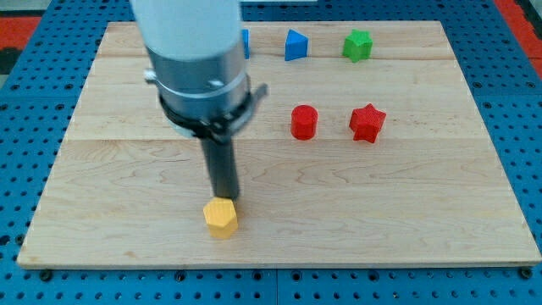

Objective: Place the yellow heart diagonally to the yellow hexagon

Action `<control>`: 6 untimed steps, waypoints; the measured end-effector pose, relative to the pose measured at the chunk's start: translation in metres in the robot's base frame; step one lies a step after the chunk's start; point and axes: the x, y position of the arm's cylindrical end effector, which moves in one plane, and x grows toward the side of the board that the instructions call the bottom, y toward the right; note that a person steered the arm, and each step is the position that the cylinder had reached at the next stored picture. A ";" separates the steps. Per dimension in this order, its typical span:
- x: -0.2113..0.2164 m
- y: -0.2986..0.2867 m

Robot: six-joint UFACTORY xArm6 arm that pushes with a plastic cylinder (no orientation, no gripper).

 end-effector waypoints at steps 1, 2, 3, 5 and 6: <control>-0.042 -0.024; -0.099 -0.015; -0.141 -0.017; -0.185 -0.043; -0.158 -0.068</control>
